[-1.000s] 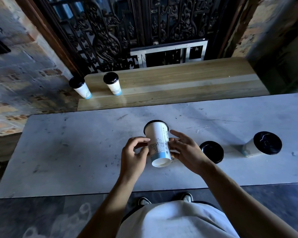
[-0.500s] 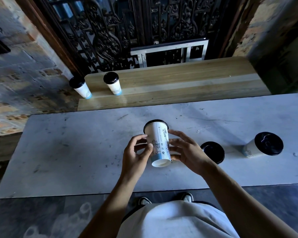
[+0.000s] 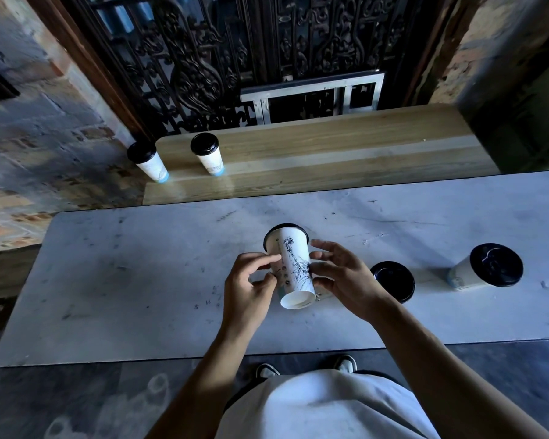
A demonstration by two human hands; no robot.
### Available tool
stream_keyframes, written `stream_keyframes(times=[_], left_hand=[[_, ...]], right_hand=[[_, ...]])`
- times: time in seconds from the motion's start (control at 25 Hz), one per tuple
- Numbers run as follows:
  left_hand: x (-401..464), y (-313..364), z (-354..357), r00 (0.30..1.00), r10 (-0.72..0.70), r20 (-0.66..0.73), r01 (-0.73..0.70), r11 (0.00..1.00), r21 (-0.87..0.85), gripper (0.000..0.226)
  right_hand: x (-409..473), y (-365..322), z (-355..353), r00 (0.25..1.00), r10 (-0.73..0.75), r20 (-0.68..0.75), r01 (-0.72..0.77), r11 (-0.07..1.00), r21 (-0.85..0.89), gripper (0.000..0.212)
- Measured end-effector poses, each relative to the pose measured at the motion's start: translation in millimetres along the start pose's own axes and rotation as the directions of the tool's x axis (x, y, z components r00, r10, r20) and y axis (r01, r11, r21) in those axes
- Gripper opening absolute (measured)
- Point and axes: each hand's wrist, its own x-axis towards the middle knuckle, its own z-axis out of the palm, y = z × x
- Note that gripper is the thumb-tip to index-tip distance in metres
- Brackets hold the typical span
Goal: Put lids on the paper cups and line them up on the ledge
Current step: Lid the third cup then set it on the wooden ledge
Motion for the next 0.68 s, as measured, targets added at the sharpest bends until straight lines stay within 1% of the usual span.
stream_keyframes(times=[0.12, 0.28, 0.4, 0.68], left_hand=[[-1.6, -3.7, -1.4, 0.997, -0.071, 0.001, 0.071, 0.996, -0.059, 0.047], [-3.2, -9.2, -0.4, 0.985, -0.172, 0.005, 0.170, 0.968, -0.184, 0.027], [-2.3, -12.9, -0.1, 0.977, -0.213, 0.020, 0.212, 0.958, -0.193, 0.022], [1.6, -17.0, -7.3, 0.964, -0.262, 0.041, 0.265, 0.946, -0.187, 0.019]], right_hand=[[1.8, 0.0, 2.1, 1.000, -0.015, 0.017, 0.015, 1.000, -0.013, 0.053], [-0.6, 0.1, 7.0, 1.000, -0.018, -0.001, 0.018, 0.998, -0.064, 0.062], [-2.0, 1.9, 9.2, 0.999, -0.018, -0.043, 0.013, 0.994, -0.109, 0.061], [0.4, 4.7, 18.0, 0.998, -0.026, -0.058, 0.020, 0.994, -0.104, 0.060]])
